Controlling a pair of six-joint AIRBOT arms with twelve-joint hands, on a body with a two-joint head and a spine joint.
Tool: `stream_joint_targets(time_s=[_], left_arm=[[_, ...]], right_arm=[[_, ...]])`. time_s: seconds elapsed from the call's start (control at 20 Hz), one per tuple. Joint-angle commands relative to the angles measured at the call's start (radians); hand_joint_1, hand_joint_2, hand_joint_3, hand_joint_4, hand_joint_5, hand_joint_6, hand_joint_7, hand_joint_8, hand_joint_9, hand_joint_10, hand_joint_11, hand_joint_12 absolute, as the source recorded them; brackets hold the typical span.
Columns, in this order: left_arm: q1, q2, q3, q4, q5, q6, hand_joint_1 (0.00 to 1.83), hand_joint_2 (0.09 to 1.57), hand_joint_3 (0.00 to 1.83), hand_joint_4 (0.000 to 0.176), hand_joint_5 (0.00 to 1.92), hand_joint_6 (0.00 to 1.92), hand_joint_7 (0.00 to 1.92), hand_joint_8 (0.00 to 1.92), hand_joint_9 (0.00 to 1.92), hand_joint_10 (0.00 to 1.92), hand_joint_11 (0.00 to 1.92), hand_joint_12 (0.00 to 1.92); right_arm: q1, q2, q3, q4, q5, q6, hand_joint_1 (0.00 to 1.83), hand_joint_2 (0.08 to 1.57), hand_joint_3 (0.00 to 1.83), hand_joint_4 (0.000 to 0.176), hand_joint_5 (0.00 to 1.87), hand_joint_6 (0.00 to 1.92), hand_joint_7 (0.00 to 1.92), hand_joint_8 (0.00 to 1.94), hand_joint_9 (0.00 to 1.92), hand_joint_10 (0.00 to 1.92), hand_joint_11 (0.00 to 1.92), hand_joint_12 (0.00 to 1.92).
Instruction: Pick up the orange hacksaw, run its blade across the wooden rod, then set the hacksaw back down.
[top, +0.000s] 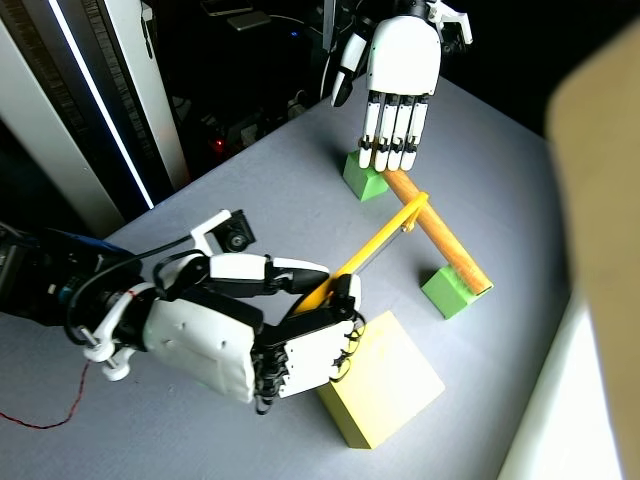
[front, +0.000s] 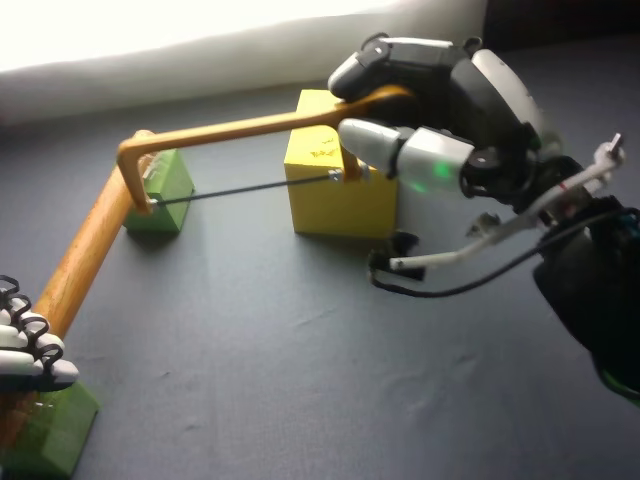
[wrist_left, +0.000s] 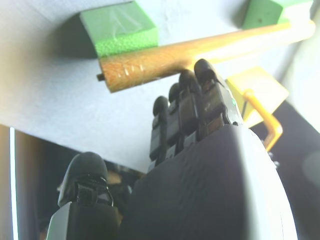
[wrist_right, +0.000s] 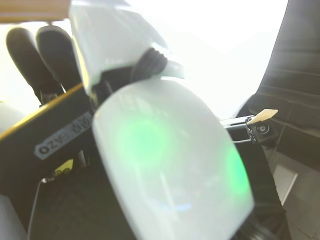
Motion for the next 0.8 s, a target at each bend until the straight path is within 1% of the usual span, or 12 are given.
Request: stream_joint_targets(time_s=[0.0, 0.05, 0.15, 0.2, 0.3, 0.35, 0.4, 0.45, 0.5, 0.55, 0.65, 0.75], left_arm=[[0.000, 0.010, 0.004, -0.020, -0.007, -0.002, 0.12, 1.27, 0.00, 0.000, 0.18, 0.00, 0.18, 0.00, 0.18, 0.00, 0.00, 0.39], [0.003, 0.011, 0.006, -0.020, -0.007, -0.002, 0.15, 1.27, 0.00, 0.000, 0.18, 0.00, 0.18, 0.00, 0.18, 0.00, 0.00, 0.38], [0.008, 0.011, 0.009, -0.020, -0.007, -0.002, 0.07, 1.28, 0.00, 0.000, 0.13, 0.00, 0.13, 0.00, 0.14, 0.00, 0.00, 0.32], [0.009, 0.011, 0.009, -0.020, -0.007, -0.002, 0.09, 1.28, 0.00, 0.000, 0.14, 0.00, 0.15, 0.00, 0.15, 0.00, 0.00, 0.36], [0.009, 0.010, 0.010, -0.020, -0.009, -0.002, 0.13, 1.27, 0.00, 0.000, 0.17, 0.01, 0.17, 0.01, 0.17, 0.00, 0.00, 0.39], [0.008, 0.010, 0.010, -0.020, -0.009, -0.002, 0.11, 1.27, 0.00, 0.000, 0.16, 0.00, 0.17, 0.00, 0.16, 0.00, 0.00, 0.37], [0.008, 0.010, 0.009, -0.021, -0.010, -0.002, 0.09, 1.28, 0.00, 0.000, 0.16, 0.00, 0.16, 0.00, 0.16, 0.00, 0.00, 0.37], [0.007, 0.010, 0.009, -0.021, -0.011, -0.002, 0.11, 1.28, 0.00, 0.000, 0.17, 0.00, 0.17, 0.00, 0.17, 0.00, 0.00, 0.40], [0.007, 0.010, 0.009, -0.021, -0.011, -0.002, 0.08, 1.28, 0.00, 0.000, 0.15, 0.00, 0.16, 0.00, 0.16, 0.00, 0.00, 0.37], [0.007, 0.010, 0.009, -0.021, -0.011, -0.002, 0.09, 1.28, 0.00, 0.000, 0.16, 0.00, 0.15, 0.00, 0.16, 0.00, 0.00, 0.37], [0.006, 0.009, 0.008, -0.021, -0.011, -0.002, 0.11, 1.27, 0.00, 0.000, 0.17, 0.00, 0.16, 0.00, 0.17, 0.00, 0.00, 0.39], [0.006, 0.009, 0.009, -0.021, -0.011, -0.002, 0.09, 1.28, 0.00, 0.000, 0.15, 0.00, 0.16, 0.00, 0.16, 0.00, 0.00, 0.38]], right_arm=[[0.018, -0.004, 0.003, -0.026, 0.116, 0.008, 1.38, 1.14, 0.00, 0.000, 0.83, 0.97, 0.98, 1.08, 0.92, 1.29, 0.74, 1.06], [0.029, -0.020, 0.012, -0.022, 0.107, -0.005, 1.38, 1.14, 0.00, 0.000, 0.83, 0.97, 0.98, 1.08, 0.92, 1.29, 0.73, 1.06], [0.043, -0.037, 0.023, -0.021, 0.085, -0.020, 1.38, 1.14, 0.00, 0.000, 0.82, 0.98, 0.99, 1.07, 0.92, 1.28, 0.73, 1.06], [0.046, -0.042, 0.027, -0.021, 0.081, -0.022, 1.38, 1.14, 0.00, 0.000, 0.82, 1.00, 0.99, 1.08, 0.90, 1.30, 0.71, 1.08], [0.054, -0.069, 0.047, -0.010, 0.078, -0.030, 1.38, 1.13, 0.00, 0.000, 0.85, 0.95, 1.00, 1.05, 0.93, 1.27, 0.74, 1.07], [0.056, -0.080, 0.056, -0.010, 0.079, -0.030, 1.37, 1.15, 0.00, 0.000, 0.80, 1.02, 0.94, 1.13, 0.86, 1.32, 0.73, 1.06], [0.060, -0.094, 0.070, -0.010, 0.079, -0.030, 1.37, 1.15, 0.00, 0.000, 0.81, 1.01, 0.97, 1.11, 0.88, 1.33, 0.71, 1.08], [0.064, -0.107, 0.080, -0.009, 0.074, -0.031, 1.38, 1.14, 0.00, 0.000, 0.83, 0.99, 0.98, 1.07, 0.90, 1.31, 0.71, 1.08], [0.067, -0.114, 0.087, -0.008, 0.068, -0.032, 1.37, 1.14, 0.00, 0.000, 0.81, 1.01, 0.98, 1.07, 0.90, 1.31, 0.71, 1.08], [0.071, -0.121, 0.094, -0.008, 0.059, -0.034, 1.38, 1.13, 0.00, 0.000, 0.83, 0.97, 1.00, 1.05, 0.93, 1.28, 0.73, 1.08], [0.081, -0.140, 0.111, -0.003, 0.037, -0.045, 1.38, 1.13, 0.00, 0.000, 0.82, 1.00, 1.00, 1.06, 0.91, 1.29, 0.71, 1.10], [0.084, -0.161, 0.125, -0.002, 0.029, -0.054, 1.38, 1.14, 0.00, 0.000, 0.83, 0.98, 0.99, 1.06, 0.91, 1.30, 0.70, 1.10]])
